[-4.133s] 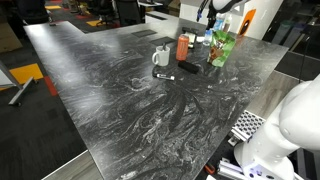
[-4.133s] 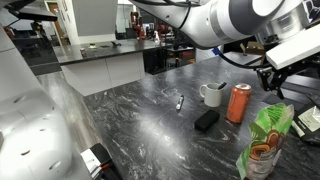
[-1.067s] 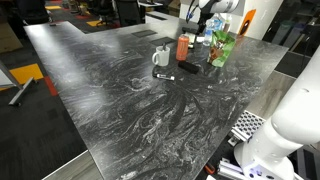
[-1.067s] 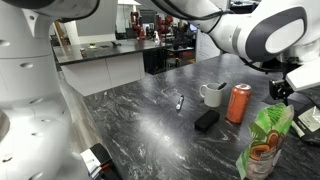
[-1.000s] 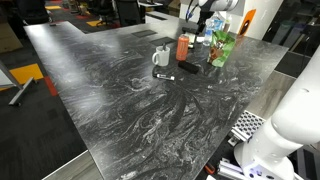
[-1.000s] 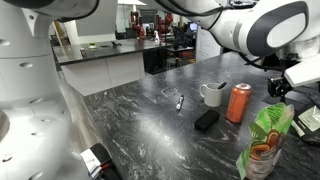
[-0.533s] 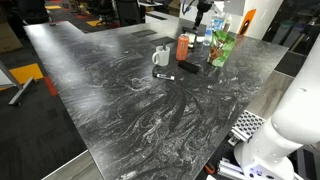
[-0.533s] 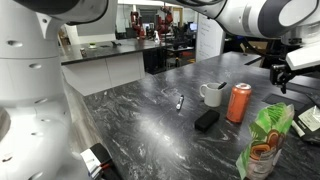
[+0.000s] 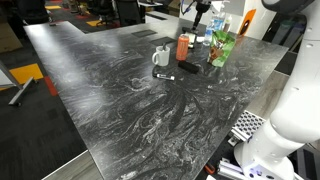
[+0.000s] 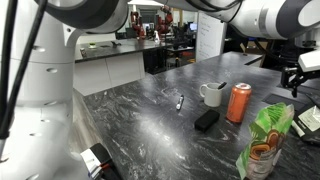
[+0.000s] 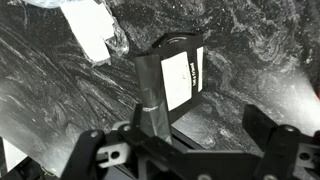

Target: Move the black bag forward

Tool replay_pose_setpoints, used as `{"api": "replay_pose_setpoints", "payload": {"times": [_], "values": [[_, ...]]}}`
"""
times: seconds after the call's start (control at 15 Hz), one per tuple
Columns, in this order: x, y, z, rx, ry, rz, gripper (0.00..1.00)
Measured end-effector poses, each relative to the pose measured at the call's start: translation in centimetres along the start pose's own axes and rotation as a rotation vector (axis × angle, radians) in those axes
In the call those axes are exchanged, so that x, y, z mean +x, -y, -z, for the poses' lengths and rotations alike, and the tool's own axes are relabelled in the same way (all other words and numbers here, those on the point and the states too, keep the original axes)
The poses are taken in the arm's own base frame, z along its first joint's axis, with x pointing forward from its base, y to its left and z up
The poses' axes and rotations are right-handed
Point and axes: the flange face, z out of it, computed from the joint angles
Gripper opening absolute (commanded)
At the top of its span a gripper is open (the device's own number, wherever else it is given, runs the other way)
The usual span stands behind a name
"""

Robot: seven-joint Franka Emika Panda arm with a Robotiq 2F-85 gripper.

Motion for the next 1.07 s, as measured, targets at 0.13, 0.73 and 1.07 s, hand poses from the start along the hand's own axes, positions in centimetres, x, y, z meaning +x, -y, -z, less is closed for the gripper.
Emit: {"api": "replay_pose_setpoints", "payload": {"times": [0.13,0.73,1.07], "values": [[-0.6,-0.9,-0.5,0.013,0.006,0.011,1.00],[-2.2,-3.0,-5.2,0.101,-0.005,0.257,1.00],[-0.9,-3.3,-7.9,0.104,-0.005,0.310,0.66]]}}
